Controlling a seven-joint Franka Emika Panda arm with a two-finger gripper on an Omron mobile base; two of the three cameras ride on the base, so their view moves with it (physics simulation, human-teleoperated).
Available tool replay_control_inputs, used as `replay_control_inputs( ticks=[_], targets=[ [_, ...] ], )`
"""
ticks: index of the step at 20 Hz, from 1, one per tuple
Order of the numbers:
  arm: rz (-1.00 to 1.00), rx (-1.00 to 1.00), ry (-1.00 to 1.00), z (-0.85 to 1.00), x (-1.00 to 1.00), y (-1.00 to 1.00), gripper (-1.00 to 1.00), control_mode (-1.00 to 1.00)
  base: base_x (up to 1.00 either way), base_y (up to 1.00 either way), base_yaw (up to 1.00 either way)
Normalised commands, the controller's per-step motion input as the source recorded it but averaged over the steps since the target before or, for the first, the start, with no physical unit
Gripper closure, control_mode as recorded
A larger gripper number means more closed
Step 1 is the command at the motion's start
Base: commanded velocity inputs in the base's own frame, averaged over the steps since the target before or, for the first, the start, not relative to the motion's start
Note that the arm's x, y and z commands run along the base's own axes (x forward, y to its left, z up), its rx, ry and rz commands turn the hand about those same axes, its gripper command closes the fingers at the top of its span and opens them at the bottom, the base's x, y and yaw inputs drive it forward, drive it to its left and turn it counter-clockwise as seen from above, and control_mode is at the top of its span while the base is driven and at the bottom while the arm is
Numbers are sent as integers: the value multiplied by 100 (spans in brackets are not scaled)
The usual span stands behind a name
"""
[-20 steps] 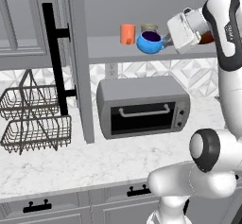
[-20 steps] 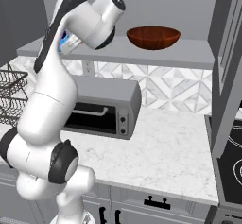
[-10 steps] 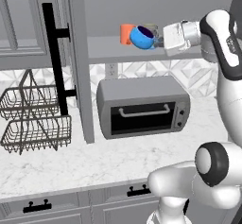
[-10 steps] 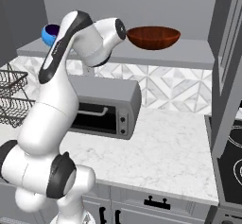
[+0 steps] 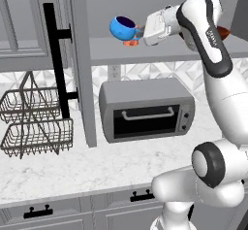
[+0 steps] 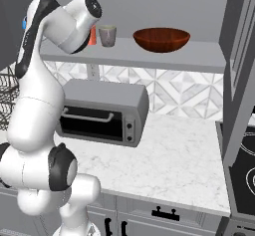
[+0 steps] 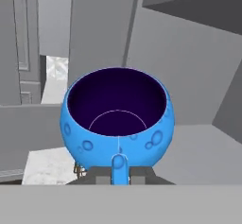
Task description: Gather all objects into one cabinet and sort the glasses and bowls to opposite sides.
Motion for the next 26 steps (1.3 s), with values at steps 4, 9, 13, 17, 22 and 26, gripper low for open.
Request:
replay_control_inputs(
  ticks=[4, 9, 13, 17, 22, 26],
  targets=[
    [-7, -27, 0, -8, 33, 13, 100, -100, 0, 0, 0],
    [-10, -33, 0, -56, 26, 12, 100, -100, 0, 0, 0],
    [-11, -26, 0, -18, 43, 8, 100, -100, 0, 0, 0],
    [-16, -21, 2, 5, 81, 0, 100, -100, 0, 0, 0],
    [-12, -14, 2, 0, 58, 0, 100, -100, 0, 0, 0],
    [-8, 0, 5, -6, 50, 0, 100, -100, 0, 0, 0]
  ],
)
